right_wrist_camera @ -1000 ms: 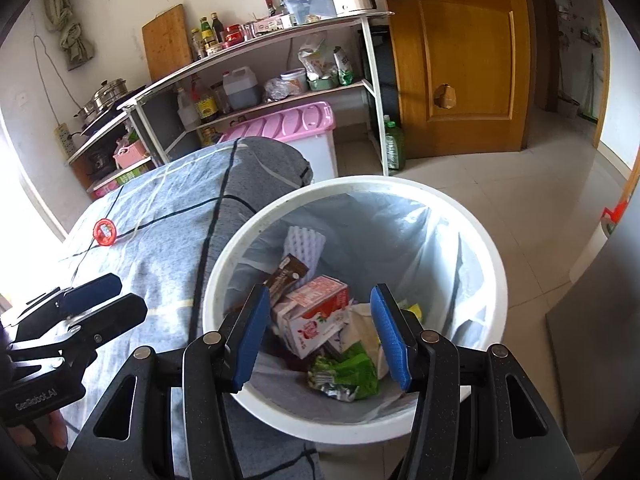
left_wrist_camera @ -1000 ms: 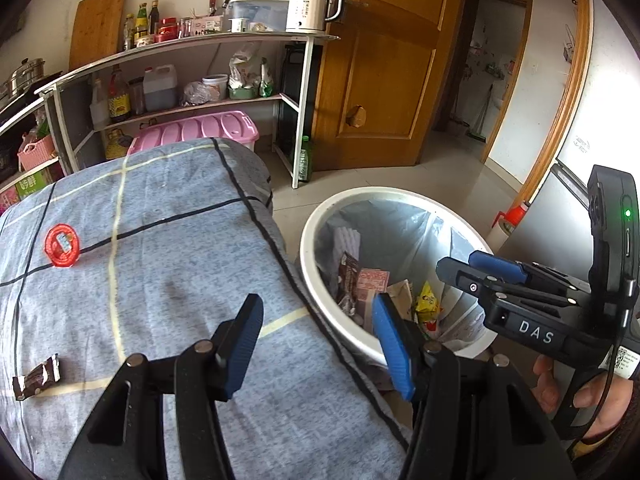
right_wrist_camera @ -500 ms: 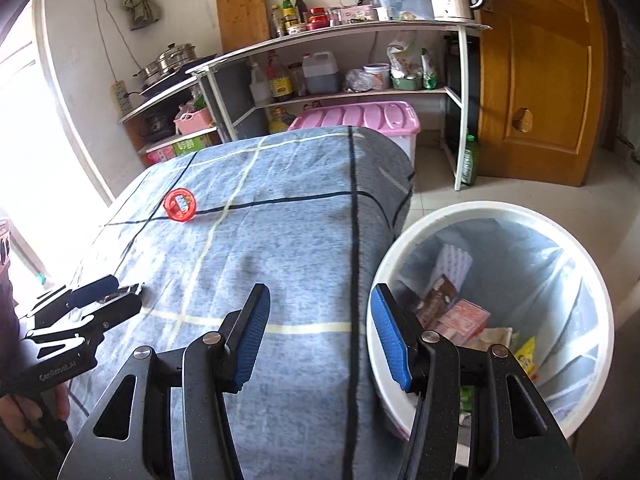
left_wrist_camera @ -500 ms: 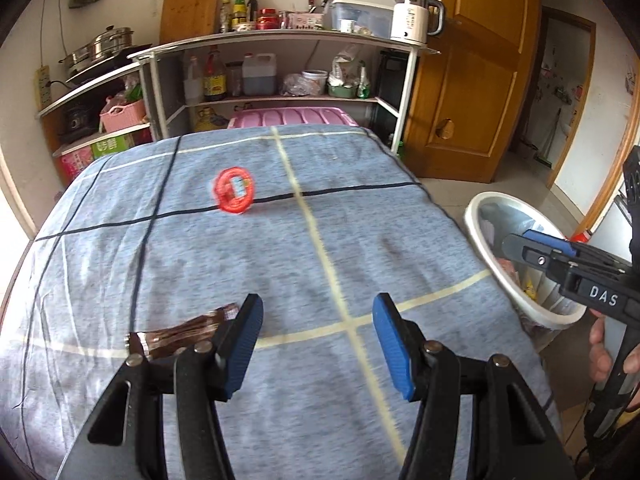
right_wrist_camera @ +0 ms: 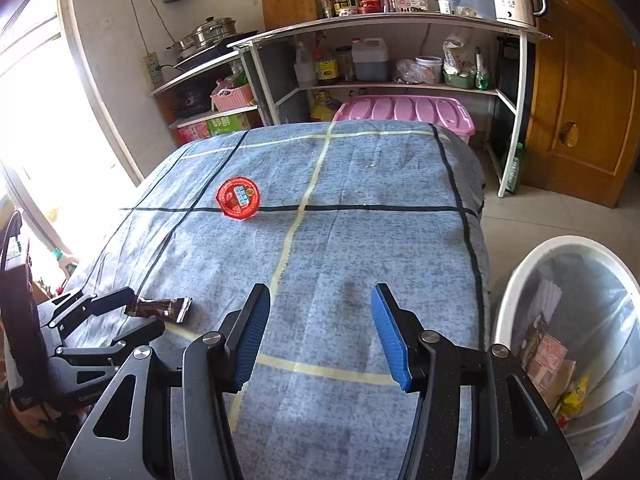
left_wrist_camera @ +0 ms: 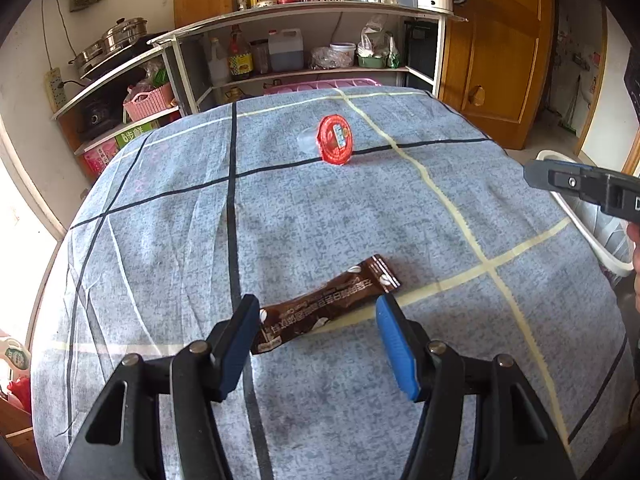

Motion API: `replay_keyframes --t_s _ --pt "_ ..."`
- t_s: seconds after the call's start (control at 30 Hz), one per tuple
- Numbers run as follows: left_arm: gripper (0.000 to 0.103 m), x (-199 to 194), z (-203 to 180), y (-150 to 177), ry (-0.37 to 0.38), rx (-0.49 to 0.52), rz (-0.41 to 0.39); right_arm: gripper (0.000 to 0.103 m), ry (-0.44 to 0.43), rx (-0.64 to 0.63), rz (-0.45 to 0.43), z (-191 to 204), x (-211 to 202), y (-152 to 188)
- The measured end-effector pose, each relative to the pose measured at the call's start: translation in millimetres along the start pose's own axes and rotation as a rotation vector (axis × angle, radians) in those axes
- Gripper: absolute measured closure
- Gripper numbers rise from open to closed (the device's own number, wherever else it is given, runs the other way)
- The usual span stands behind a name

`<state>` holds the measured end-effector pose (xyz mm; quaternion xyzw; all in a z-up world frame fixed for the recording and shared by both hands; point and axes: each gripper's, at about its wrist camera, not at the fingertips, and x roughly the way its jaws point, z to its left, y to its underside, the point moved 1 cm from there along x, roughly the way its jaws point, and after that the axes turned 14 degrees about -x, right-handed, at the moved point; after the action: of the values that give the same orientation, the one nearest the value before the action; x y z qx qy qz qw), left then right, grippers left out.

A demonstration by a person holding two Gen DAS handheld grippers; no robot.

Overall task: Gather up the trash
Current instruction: 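Grasp the brown chocolate bar with the left tool while the right grasps the red lid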

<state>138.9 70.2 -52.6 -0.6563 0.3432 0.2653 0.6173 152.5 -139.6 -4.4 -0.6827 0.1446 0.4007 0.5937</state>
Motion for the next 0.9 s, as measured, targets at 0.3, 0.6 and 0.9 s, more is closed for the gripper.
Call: replay_keyframes --t_s 0.3,0.6,0.9 --pt "0.039 17.4 6.2 -11.9 0.039 0.005 0.034 0.049 -0.033 -0.035 0.037 18.4 31.4 -20.2" --pt "0.055 18.7 15.0 -14.0 0.059 -0.029 0.033 0.049 -0.041 -0.041 0.061 22.0 57.6 -37.5" --pt "0.089 16.5 22.9 -17.6 0.088 -0.071 0.027 0.049 -0.05 -0.047 0.072 26.6 75.5 -51.3"
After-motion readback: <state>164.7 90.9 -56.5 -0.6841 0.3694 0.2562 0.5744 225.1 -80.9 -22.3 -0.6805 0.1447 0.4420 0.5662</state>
